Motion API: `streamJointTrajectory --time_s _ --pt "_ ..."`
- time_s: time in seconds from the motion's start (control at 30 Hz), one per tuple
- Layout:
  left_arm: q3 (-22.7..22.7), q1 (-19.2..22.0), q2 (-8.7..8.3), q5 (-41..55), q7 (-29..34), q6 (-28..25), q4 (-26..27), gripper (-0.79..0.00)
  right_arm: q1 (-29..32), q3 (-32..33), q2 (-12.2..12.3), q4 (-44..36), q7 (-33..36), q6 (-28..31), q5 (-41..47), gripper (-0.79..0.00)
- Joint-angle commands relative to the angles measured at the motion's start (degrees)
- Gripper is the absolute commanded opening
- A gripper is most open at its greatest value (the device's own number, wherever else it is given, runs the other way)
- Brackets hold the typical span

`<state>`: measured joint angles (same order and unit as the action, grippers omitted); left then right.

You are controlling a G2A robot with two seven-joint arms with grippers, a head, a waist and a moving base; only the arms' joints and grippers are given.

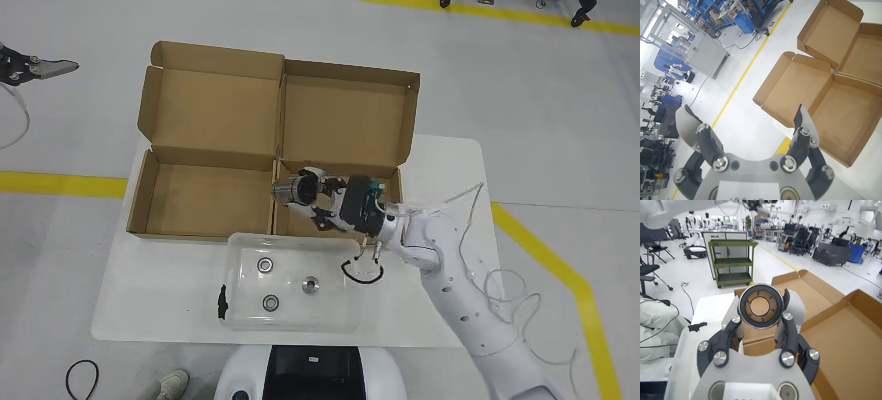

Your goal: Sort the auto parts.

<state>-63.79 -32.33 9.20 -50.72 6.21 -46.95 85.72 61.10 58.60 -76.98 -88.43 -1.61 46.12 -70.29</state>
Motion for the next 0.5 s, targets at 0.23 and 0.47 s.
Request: streamJointTrajectory --time_s 0.23,0.47 --pt "0.00 0.00 0.00 0.00 0.00 0.00 0.00 0.000 -3.15 -2.23 -0.51 5.04 13.70 -7.03 0.88 -0.785" --pt "0.00 0.00 0.00 0.00 0.00 0.00 0.00 0.000 -6.55 -5.00 -1.47 9.33 21.04 -12.03 2.17 -0.785"
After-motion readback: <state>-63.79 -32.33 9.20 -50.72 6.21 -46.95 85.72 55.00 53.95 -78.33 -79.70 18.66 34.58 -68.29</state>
